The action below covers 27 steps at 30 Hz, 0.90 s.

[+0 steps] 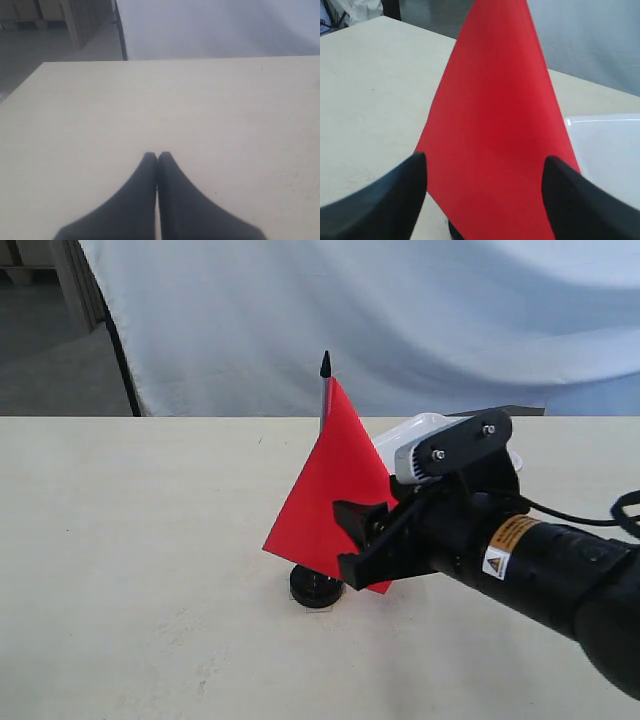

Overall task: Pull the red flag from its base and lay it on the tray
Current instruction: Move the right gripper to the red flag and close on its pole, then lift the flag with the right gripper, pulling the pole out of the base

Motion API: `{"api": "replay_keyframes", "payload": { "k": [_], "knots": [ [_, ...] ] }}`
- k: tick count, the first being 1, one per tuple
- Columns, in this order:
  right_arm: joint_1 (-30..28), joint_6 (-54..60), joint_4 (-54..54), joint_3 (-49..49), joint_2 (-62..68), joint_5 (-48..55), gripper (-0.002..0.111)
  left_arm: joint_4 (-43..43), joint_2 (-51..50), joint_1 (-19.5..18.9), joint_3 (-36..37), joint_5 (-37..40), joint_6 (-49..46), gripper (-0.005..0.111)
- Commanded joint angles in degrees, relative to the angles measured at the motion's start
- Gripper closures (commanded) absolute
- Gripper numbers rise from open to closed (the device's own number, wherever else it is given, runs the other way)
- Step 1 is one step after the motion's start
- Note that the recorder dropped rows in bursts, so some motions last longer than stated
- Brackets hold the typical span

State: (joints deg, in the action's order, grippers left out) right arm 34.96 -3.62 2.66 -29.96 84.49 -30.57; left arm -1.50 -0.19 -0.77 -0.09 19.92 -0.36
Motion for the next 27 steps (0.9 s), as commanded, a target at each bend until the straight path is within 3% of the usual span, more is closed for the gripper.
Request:
{"api": "replay_keyframes", "payload": {
  "k": [1, 11, 27],
  "knots": [
    [0.0, -3.2, -0.3, -0.2, 6.7, -10.3, 0.045, -0.1, 0.2, 0.2, 0.1, -0.3, 0.4, 0.107],
    [0.0, -3.2, -0.2, -1.0, 20.3, -24.6, 0.046, -0.1, 0.2, 0.2, 0.1, -0.3, 0.4, 0.107],
    [0.0, -3.2, 0.4, -10.9, 29.0, -24.6, 0.046, -0.1, 0.2, 0.2, 0.1, -0.3, 0.4, 0.107]
  ]
}}
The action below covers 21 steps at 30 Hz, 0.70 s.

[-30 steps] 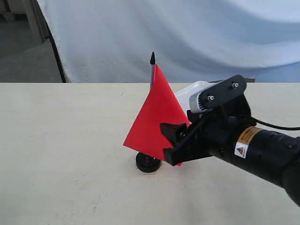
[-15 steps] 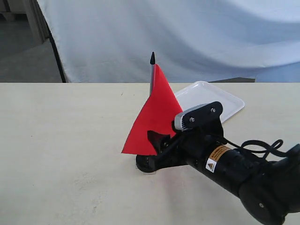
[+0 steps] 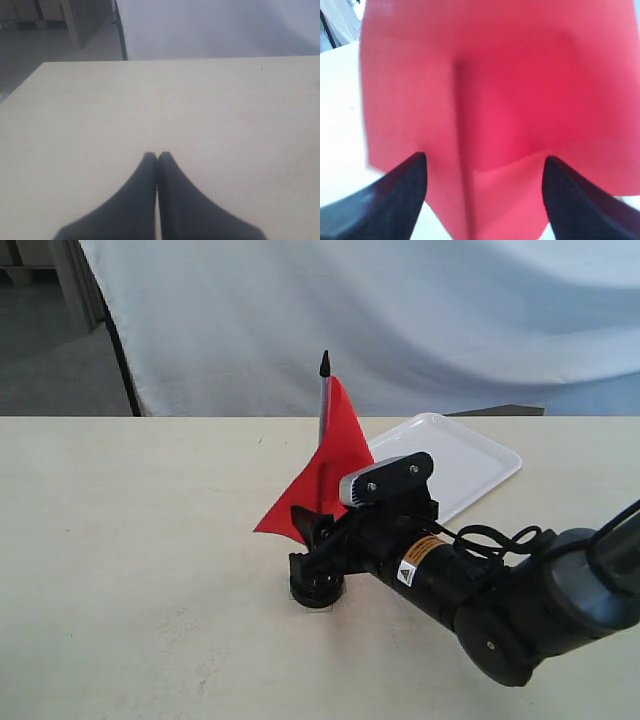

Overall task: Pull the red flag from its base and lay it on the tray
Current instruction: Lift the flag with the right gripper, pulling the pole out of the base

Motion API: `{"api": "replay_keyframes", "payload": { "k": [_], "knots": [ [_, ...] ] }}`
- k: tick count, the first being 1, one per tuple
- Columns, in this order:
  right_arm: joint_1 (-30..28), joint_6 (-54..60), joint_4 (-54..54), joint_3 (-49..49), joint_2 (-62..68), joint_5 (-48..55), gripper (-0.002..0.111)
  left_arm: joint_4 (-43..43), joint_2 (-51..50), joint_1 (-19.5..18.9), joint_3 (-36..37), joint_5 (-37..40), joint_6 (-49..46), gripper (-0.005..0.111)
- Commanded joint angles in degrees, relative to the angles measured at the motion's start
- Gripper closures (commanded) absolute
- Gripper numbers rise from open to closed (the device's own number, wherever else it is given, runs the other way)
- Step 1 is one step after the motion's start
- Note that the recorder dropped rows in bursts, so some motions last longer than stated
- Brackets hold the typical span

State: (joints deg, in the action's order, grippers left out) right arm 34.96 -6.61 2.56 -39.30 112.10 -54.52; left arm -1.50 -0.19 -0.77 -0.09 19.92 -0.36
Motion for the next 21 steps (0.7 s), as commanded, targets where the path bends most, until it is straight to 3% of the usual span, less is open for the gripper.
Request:
{"api": "replay_keyframes", "payload": {
  "k": [1, 10, 12, 18, 21],
  "knots": [
    [0.0, -0.2, 0.5, -1.8, 1.8, -0.6, 0.046, -0.1, 0.2, 0.2, 0.1, -0.3, 0.4, 0.107],
    [0.0, -0.2, 0.7, -1.9, 2.3, -0.6, 0.048, -0.1, 0.2, 0.2, 0.1, -0.3, 0.4, 0.107],
    [0.0, -0.2, 0.7, -1.9, 2.3, -0.6, 0.059, -0.1, 0.2, 0.2, 0.1, -0.3, 0.4, 0.107],
    [0.0, -0.2, 0.7, -1.9, 2.3, -0.6, 0.108, -0.1, 0.2, 0.2, 0.1, -0.3, 0.4, 0.107],
    [0.0, -0.2, 0.7, -1.9, 2.3, -0.6, 0.109, -0.1, 0.2, 0.2, 0.1, -0.3, 0.4, 0.107]
  ]
}}
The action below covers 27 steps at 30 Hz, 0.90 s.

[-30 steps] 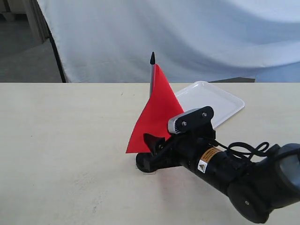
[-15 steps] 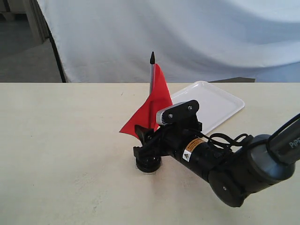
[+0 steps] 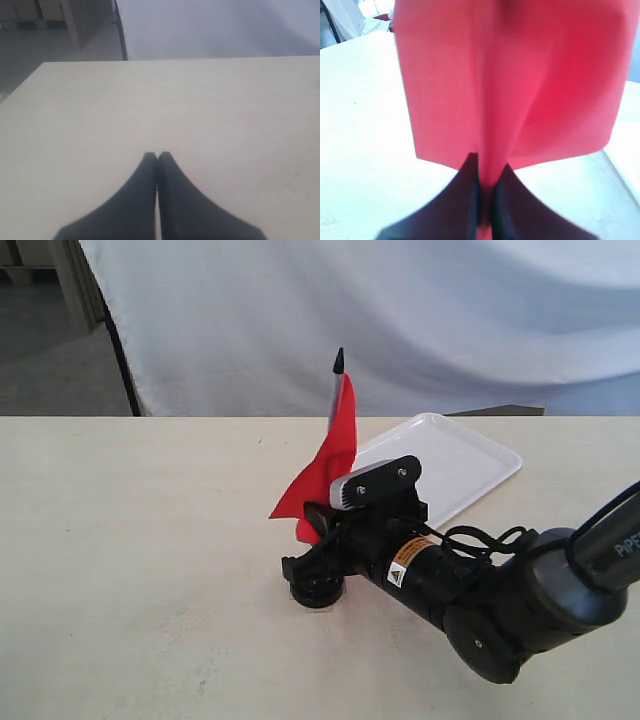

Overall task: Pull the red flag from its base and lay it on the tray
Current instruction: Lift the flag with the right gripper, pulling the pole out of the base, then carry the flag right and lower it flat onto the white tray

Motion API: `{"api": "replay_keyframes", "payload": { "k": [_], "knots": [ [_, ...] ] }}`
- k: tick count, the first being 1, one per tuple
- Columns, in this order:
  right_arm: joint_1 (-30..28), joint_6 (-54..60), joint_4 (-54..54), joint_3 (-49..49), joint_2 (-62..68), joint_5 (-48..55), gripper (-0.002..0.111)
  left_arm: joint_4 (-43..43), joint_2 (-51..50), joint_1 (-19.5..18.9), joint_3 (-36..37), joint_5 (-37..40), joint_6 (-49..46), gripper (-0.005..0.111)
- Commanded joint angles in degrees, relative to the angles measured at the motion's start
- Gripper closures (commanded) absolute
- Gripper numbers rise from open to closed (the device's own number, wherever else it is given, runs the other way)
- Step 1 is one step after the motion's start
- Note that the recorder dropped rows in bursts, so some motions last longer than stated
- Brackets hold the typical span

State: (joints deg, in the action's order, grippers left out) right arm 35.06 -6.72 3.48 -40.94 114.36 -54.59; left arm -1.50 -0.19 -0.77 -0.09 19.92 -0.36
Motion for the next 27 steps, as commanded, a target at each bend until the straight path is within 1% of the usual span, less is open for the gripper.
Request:
{"api": "replay_keyframes", "payload": {
  "k": [1, 6, 12, 15, 18, 22, 27],
  "knots": [
    [-0.1, -0.1, -0.2, -0.3, 0.0, -0.6, 0.109, -0.1, 0.2, 0.2, 0.1, -0.3, 0.4, 0.107],
    [-0.1, -0.1, 1.5, -0.3, -1.1, -0.6, 0.109, -0.1, 0.2, 0.2, 0.1, -0.3, 0.4, 0.107],
    [-0.1, -0.1, 1.7, -0.3, -5.4, -0.3, 0.109, -0.1, 0.2, 0.2, 0.1, -0.3, 0.4, 0.107],
    [-0.1, -0.1, 1.4, -0.3, -7.4, 1.9, 0.109, -0.1, 0.2, 0.2, 0.1, -0.3, 0.4, 0.107],
    [-0.1, -0.1, -1.2, -0.3, -9.3, 5.0, 0.109, -0.1, 0.2, 0.2, 0.1, -0.3, 0.4, 0.107],
    [-0.3, 0.6, -9.5, -0.7, -12.0, 10.0, 0.109, -0.1, 0.2, 0.2, 0.1, -0.3, 0.4, 0.107],
    [-3.7, 0.7, -10.5, -5.1, -13.9, 25.3, 0.109, -0.1, 0.2, 0.2, 0.1, -0.3, 0.4, 0.107]
  ]
}}
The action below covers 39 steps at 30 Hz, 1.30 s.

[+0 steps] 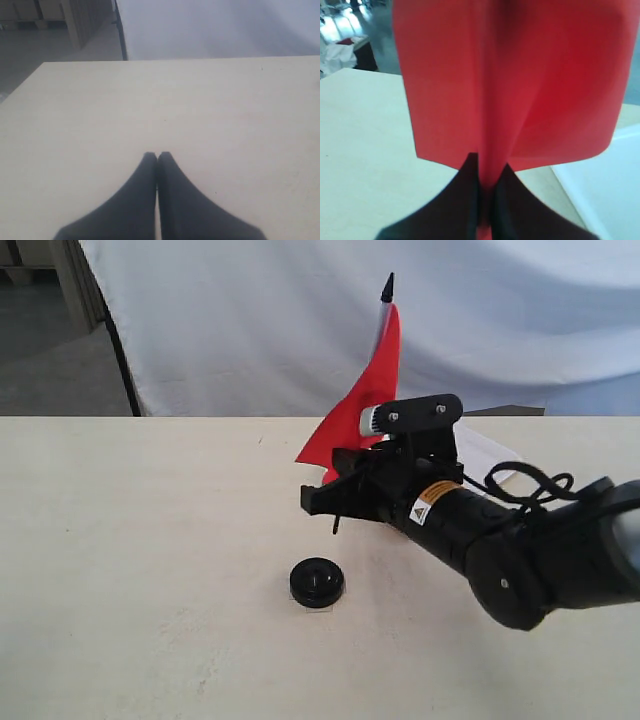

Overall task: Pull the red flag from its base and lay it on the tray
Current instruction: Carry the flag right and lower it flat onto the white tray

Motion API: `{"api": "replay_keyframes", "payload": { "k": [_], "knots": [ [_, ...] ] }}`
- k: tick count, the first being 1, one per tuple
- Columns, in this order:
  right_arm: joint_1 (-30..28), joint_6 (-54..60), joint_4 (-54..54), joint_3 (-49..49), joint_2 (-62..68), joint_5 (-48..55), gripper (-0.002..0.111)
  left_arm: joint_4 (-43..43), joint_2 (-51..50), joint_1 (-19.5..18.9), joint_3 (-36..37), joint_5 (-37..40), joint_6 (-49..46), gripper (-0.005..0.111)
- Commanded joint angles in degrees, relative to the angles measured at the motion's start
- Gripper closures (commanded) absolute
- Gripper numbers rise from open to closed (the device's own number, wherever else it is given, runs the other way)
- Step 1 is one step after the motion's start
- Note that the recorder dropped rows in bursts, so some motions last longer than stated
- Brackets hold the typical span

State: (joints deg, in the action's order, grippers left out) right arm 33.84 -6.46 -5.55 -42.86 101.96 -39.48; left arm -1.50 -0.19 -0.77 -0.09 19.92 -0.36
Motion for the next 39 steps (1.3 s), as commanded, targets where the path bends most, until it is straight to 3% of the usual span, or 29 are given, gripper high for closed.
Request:
{"api": "replay_keyframes", "payload": {
  "k": [1, 15, 18, 24, 30, 39],
  "knots": [
    [-3.3, 0.4, -1.5, -4.2, -1.7, 12.5, 0.109, -0.1, 0.2, 0.2, 0.1, -0.3, 0.4, 0.107],
    [-17.2, -0.5, -2.2, -24.7, 0.6, 49.1, 0.109, -0.1, 0.2, 0.2, 0.1, -0.3, 0.4, 0.107],
    [-21.3, -1.2, -3.9, -33.8, 5.9, 63.6, 0.109, -0.1, 0.2, 0.2, 0.1, -0.3, 0.4, 0.107],
    [-24.0, -1.2, -6.6, -51.2, 18.7, 79.7, 0.109, -0.1, 0.2, 0.2, 0.1, -0.3, 0.4, 0.107],
    [-24.0, -1.2, -12.3, -61.8, 29.2, 82.8, 0.109, -0.1, 0.2, 0.2, 0.1, -0.3, 0.4, 0.107],
    [-24.5, -6.4, -12.4, -65.6, 34.2, 82.9, 0.109, -0.1, 0.2, 0.2, 0.1, -0.3, 0.4, 0.107]
  ]
}}
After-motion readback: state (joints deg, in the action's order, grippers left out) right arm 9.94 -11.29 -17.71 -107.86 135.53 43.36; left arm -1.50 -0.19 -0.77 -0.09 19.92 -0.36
